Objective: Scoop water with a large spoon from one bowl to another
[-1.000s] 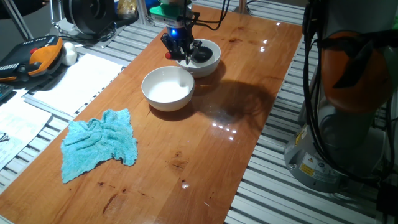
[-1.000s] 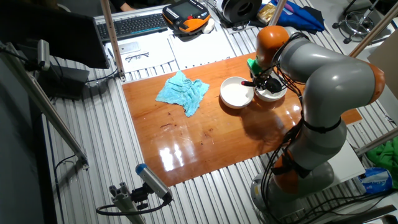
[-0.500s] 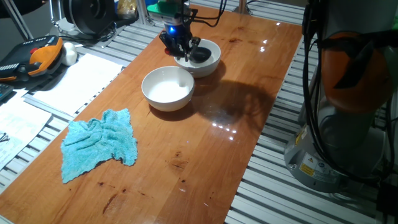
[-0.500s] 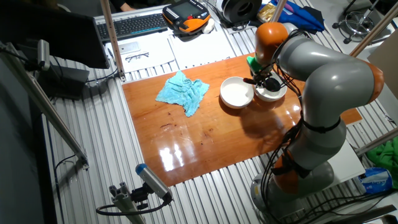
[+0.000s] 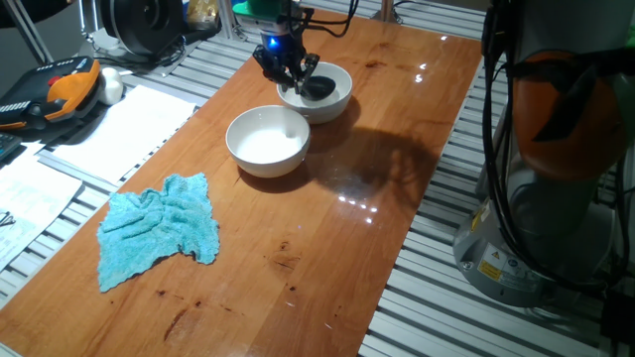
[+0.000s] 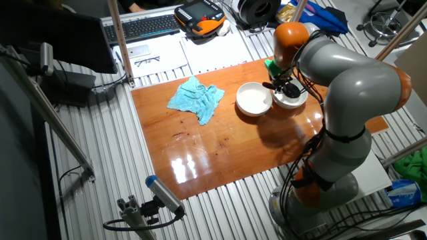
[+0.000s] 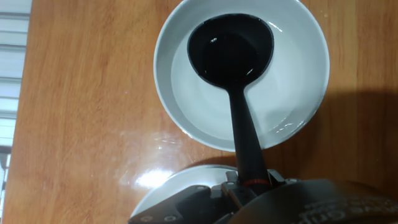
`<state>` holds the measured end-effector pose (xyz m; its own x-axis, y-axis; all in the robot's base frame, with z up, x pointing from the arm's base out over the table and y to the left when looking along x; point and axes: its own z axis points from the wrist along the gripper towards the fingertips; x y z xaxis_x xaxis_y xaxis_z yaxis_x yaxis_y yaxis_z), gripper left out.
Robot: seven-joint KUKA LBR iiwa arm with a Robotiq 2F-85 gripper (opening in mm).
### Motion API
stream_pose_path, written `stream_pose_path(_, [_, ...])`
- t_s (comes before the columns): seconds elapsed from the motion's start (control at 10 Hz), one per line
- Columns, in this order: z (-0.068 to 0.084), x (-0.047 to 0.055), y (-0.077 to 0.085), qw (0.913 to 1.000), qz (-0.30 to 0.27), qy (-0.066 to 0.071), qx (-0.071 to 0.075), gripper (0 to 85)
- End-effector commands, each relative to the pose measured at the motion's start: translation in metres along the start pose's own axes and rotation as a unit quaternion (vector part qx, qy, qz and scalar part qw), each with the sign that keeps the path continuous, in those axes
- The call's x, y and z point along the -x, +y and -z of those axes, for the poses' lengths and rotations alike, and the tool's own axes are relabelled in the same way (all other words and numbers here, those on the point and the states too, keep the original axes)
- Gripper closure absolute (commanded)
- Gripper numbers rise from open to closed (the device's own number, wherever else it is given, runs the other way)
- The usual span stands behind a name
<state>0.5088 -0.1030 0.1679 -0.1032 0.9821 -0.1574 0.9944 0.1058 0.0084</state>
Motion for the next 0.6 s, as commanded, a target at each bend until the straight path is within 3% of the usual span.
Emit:
stream_pose_path(0.0, [0.002, 0.0, 0.0, 1.0, 0.001, 0.0, -0.001, 85.0])
stream_pose_path(0.5, [0.013, -0.001, 0.001, 0.9999, 0.006, -0.005, -0.007, 85.0])
